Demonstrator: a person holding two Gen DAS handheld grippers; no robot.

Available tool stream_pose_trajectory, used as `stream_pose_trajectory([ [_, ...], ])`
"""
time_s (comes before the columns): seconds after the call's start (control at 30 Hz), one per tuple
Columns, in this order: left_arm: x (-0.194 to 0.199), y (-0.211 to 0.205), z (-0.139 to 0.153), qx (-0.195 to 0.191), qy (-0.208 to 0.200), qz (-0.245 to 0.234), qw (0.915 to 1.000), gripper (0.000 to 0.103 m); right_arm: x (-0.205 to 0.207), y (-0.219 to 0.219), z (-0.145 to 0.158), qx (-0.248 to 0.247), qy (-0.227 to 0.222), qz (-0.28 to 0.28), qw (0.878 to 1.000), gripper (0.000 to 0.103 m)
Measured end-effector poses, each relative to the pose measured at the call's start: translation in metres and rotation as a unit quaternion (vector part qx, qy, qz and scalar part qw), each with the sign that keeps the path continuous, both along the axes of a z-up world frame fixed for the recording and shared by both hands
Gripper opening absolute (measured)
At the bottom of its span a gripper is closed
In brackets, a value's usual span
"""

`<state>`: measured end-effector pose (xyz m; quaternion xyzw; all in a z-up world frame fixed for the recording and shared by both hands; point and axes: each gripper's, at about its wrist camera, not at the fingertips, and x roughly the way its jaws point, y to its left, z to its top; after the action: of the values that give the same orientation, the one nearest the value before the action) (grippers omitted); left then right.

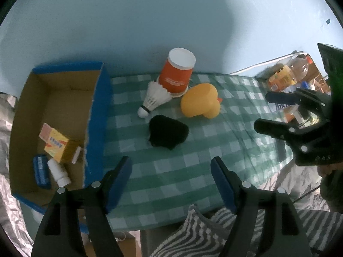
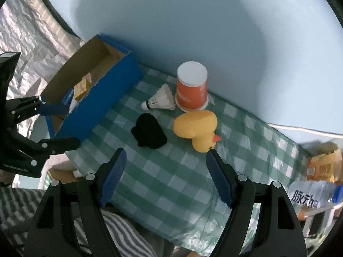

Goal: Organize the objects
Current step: 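Move both tools toward the black cloth and yellow duck on the table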

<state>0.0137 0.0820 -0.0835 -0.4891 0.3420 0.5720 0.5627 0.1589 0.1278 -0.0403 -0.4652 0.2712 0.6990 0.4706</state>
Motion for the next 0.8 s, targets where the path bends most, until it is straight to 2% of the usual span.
stream_pose_trajectory([
  [0.43, 0.012, 0.022, -0.026, -0.030, -0.013, 0.021, 0.9992, 0.080, 0.033, 0.006, -0.014, -0.016, -0.009, -0.012, 1.000, 0.077],
  [0.57, 0.008, 0.030, -0.041, -0.041, -0.009, 0.053, 0.9977, 0.080, 0.040, 0.012, -0.026, -0.026, -0.014, -0.012, 0.999, 0.078],
  [0.8, -0.006, 0.046, -0.066, -0.064, -0.027, 0.107, 0.9918, 0.080, 0.050, 0.026, -0.046, -0.041, -0.029, -0.010, 0.999, 0.078],
])
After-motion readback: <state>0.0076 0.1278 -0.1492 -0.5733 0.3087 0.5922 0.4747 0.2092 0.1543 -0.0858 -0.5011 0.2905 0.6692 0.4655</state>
